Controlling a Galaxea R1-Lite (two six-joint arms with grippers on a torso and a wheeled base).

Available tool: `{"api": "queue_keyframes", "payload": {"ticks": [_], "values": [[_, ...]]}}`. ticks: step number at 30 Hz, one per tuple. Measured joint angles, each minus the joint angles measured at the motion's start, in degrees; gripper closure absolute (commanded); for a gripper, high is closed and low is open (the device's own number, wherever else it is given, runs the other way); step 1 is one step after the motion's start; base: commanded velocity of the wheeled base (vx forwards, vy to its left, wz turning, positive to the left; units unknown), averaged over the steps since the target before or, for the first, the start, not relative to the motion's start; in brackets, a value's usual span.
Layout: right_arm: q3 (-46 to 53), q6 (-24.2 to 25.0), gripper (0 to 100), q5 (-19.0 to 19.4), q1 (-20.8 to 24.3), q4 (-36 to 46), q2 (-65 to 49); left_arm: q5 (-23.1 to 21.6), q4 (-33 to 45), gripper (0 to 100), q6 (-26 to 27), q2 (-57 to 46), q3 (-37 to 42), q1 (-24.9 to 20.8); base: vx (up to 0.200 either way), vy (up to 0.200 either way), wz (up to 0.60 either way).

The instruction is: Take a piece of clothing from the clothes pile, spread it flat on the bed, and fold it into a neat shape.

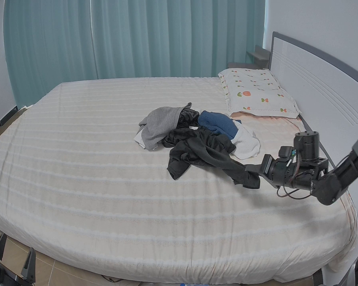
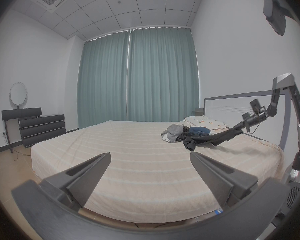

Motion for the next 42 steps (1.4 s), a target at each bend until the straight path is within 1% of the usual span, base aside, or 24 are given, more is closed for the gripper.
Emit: {"api": "queue_keyframes", "payload": {"ticks": [4,8,13,16,19,21,24,26,30,35,38,39,40,42], "values": [[2.8,0.8,100,1.0,1.5,-0.6,-8.3,0.0,0.0,0,0.0,0.0,0.0,0.0,0.000,0.000,0.00],[3.4,1.0,100,1.3,4.5,-1.0,-14.3,-0.5,0.0,0,0.1,0.0,0.0,0.0,0.000,0.000,0.00],[2.8,0.8,100,0.5,8.2,-1.0,-18.4,-1.1,-0.1,0,0.6,0.0,0.0,-0.1,0.000,0.000,0.00],[2.0,0.7,100,0.4,9.0,-0.8,-19.8,-1.1,-0.1,0,0.5,0.0,0.0,-0.1,0.000,0.000,0.00],[1.4,0.7,100,0.4,9.4,-0.8,-21.1,-0.6,-0.7,0,-0.6,0.0,0.0,-0.1,0.000,0.000,0.00],[1.2,0.7,100,0.4,9.4,-0.8,-21.5,-0.4,-1.2,0,-2.4,0.1,-0.5,0.0,0.000,0.000,0.00],[1.1,0.6,100,0.4,9.5,-0.8,-22.0,-0.9,-2.3,0,-5.8,1.7,-3.8,-0.1,0.000,0.000,0.00],[1.1,0.6,100,0.4,9.6,-0.8,-22.2,-1.8,-2.8,0,-6.6,3.4,-5.9,-0.2,0.000,0.000,0.00],[1.0,0.6,100,0.4,9.7,-0.9,-22.3,-4.6,-3.4,0,-5.6,11.1,-9.7,-0.9,0.000,0.000,0.00],[1.0,0.5,100,0.4,9.9,-1.0,-22.8,-7.2,-5.9,0,-3.4,23.1,-11.9,-2.4,0.000,0.000,0.00],[1.0,0.5,100,0.4,10.0,-1.0,-23.1,-8.4,-7.8,0,-2.6,31.5,-12.8,-4.5,0.000,0.000,0.00],[1.0,0.5,100,0.4,10.0,-1.0,-23.1,-8.5,-7.9,0,-2.6,31.9,-12.8,-4.6,0.000,0.000,0.00],[1.0,0.5,100,0.4,10.1,-1.0,-23.3,-9.0,-9.3,0,-2.4,36.9,-13.4,-6.0,0.000,0.000,0.00],[1.0,0.5,100,0.3,10.1,-1.0,-23.5,-9.3,-10.8,0,-2.3,41.9,-13.9,-7.4,0.000,0.000,0.00]]}}
